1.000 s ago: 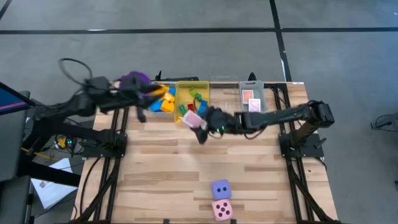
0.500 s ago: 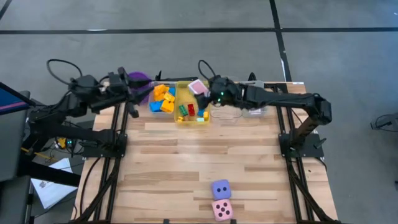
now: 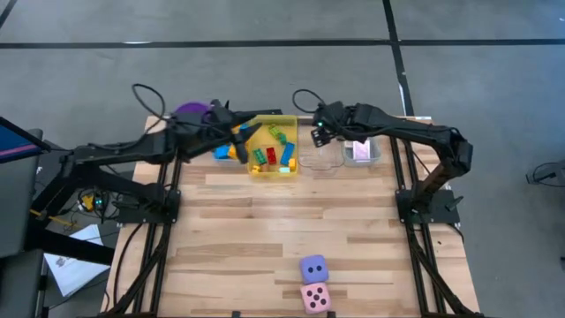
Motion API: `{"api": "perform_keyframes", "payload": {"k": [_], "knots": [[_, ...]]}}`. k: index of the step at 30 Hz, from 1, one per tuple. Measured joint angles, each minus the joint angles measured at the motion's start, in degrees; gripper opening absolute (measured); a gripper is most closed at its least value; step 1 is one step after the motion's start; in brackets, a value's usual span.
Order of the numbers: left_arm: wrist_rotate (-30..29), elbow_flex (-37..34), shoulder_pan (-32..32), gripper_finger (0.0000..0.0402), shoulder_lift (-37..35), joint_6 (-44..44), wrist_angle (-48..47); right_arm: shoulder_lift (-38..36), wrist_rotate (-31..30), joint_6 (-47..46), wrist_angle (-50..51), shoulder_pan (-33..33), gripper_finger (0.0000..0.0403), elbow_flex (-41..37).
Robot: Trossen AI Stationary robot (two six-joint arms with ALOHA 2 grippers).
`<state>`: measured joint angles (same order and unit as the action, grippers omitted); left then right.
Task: Pick & Place Toys
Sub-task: Put the red deck of cards into the gray bin, then move the dice to the center of the table
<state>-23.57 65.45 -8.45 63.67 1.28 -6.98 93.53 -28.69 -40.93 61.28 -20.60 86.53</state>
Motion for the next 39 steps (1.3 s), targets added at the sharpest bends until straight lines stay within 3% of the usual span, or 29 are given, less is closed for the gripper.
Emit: {"api": "perform_keyframes", "payload": {"k": [9,16,23,28,39], "knots": [[0.02,0.00,0.00,0.0136,6.53,0.00,10.46,-2.20,-7.11,-4.53,11.10,-5.16,0.0311,0.00],[0.02,0.00,0.00,0.0136,5.99,-0.02,9.47,-2.09,-5.02,-4.32,11.17,-9.08,0.0311,-1.48],[0.03,0.01,0.02,0.0136,4.55,-0.11,7.09,-2.48,2.89,-4.31,8.54,-12.88,0.0311,-13.04],[0.04,0.02,0.02,0.0136,4.09,-0.17,7.33,-2.47,4.98,-5.44,5.50,-13.75,0.0313,-17.79],[0.04,0.00,0.07,0.0136,4.07,-1.82,7.38,-2.50,4.92,-5.15,5.46,-14.43,0.0389,-17.93]]}}
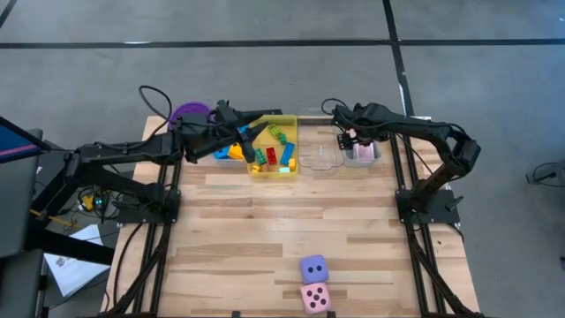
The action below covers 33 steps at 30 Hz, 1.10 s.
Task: Pick & Place Toys
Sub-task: Move the dice to the center of the table
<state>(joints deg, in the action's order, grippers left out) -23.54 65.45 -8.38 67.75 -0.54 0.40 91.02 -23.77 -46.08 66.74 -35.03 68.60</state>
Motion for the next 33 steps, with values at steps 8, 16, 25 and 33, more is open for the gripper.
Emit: {"api": "perform_keyframes", "payload": {"k": [8,16,25,33], "knots": [[0.01,0.02,0.00,0.0136,0.00,-4.83,-1.70,-1.90,-0.07,9.00,-4.05,6.00,0.0388,-0.07],[6.49,0.02,0.26,0.0136,0.00,-5.32,-6.01,-11.47,-0.30,17.29,-22.48,25.08,0.0386,-0.03],[33.39,0.04,2.01,0.0136,4.01,-11.67,-13.34,-15.37,-9.30,-9.33,-18.30,44.52,0.0385,0.01],[36.30,0.02,7.82,0.0136,14.70,-4.40,-14.58,-12.43,-10.78,-33.05,-24.36,63.28,0.0369,0.07]]}}
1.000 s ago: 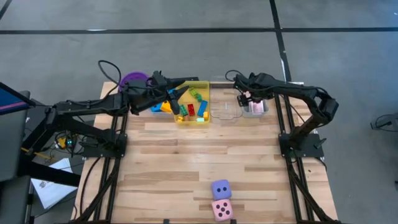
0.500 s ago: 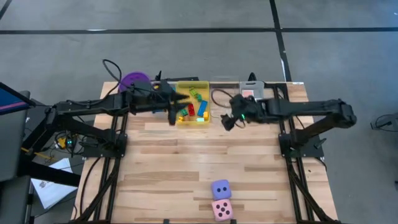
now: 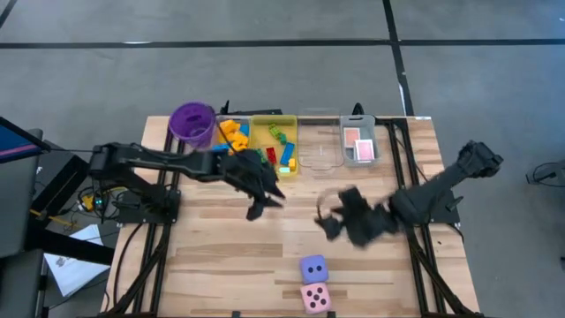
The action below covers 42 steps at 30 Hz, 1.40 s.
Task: Pick & Place Toys
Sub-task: Move the dice to the center of the table
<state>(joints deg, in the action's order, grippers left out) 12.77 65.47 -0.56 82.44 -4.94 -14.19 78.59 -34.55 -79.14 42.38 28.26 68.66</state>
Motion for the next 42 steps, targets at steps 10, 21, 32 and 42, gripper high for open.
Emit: {"api": "perform_keyframes", "payload": {"k": [10,21,32,42], "knots": [[11.08,-0.01,13.40,0.0077,10.97,-15.88,16.39,7.73,-9.27,-21.56,8.14,19.62,0.0337,-0.07],[-9.78,7.00,28.23,0.0001,26.61,-42.41,38.75,12.05,-7.30,-15.40,11.21,29.96,0.0315,-0.07],[-9.83,19.94,32.87,0.0000,42.27,-44.83,38.50,12.63,-2.76,-16.05,13.06,30.47,0.0314,-0.09],[-14.24,28.17,34.37,0.0000,50.71,-40.42,38.74,12.63,-1.08,-16.89,12.90,29.28,0.0314,-0.09]]}}
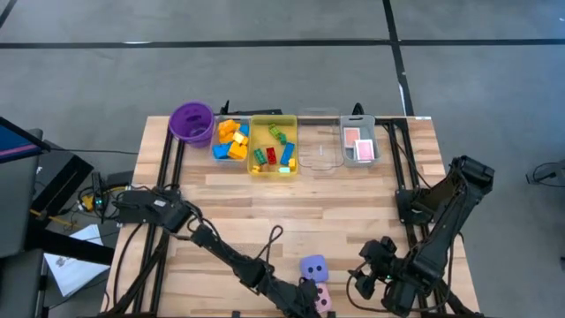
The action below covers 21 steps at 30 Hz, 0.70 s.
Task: Pick & Place Toys
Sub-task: Move the dice to the center of the table
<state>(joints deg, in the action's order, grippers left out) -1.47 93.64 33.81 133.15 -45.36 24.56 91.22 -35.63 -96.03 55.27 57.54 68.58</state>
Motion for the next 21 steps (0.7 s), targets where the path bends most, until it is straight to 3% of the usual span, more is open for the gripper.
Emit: {"api": "perform_keyframes", "payload": {"k": [14,21], "knots": [[-15.95,0.73,1.46,0.0000,0.65,7.89,-11.03,0.00,0.91,1.75,1.81,-0.42,0.0314,0.00],[-17.91,0.64,-0.01,0.0000,0.45,11.98,-15.60,0.00,0.90,1.99,3.86,-0.73,0.0314,0.00]]}}
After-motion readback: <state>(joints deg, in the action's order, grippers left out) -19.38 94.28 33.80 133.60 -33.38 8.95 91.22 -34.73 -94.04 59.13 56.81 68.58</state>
